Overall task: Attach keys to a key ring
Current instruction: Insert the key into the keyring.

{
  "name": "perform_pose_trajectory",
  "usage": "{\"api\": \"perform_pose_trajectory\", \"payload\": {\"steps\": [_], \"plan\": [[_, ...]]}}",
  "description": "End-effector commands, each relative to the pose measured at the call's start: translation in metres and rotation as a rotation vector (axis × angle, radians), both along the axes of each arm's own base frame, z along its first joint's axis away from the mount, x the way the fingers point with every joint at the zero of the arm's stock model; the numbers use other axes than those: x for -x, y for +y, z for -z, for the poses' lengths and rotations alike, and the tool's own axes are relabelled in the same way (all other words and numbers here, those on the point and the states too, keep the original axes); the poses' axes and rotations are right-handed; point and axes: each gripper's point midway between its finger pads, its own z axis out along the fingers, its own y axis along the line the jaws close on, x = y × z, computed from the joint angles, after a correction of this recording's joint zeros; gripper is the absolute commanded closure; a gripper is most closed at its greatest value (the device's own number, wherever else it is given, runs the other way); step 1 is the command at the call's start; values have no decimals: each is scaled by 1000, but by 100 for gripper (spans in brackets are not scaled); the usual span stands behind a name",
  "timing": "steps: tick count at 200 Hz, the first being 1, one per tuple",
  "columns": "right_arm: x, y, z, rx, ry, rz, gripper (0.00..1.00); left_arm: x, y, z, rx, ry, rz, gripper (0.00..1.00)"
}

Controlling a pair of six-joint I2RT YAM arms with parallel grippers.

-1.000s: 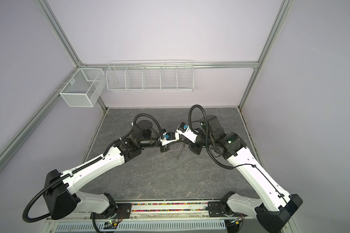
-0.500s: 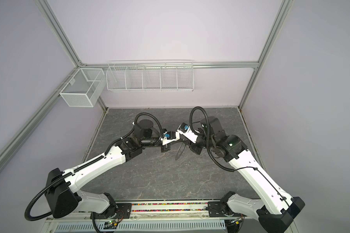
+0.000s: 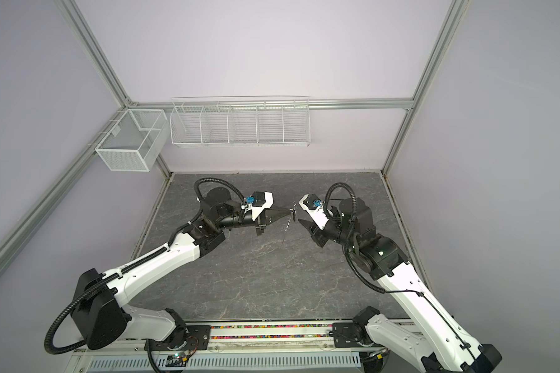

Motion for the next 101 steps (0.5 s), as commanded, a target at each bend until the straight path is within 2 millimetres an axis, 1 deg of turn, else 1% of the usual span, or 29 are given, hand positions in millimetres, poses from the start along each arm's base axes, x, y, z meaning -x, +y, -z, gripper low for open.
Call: {"api": "perform_pose_trajectory", "payload": {"steps": [1, 29, 46, 101], "plan": [[-4, 16, -14, -83, -9, -49, 60, 2, 2, -14, 57, 8, 18, 100], [-7, 24, -19, -105, -24, -80, 60, 1, 2, -13, 57, 9, 11, 100], [-5, 29, -22, -116, -24, -109, 60, -1, 2, -12, 53, 9, -1, 100], [-3, 34, -20, -109, -14, -140, 60, -7, 2, -10, 43, 8, -34, 100]]}}
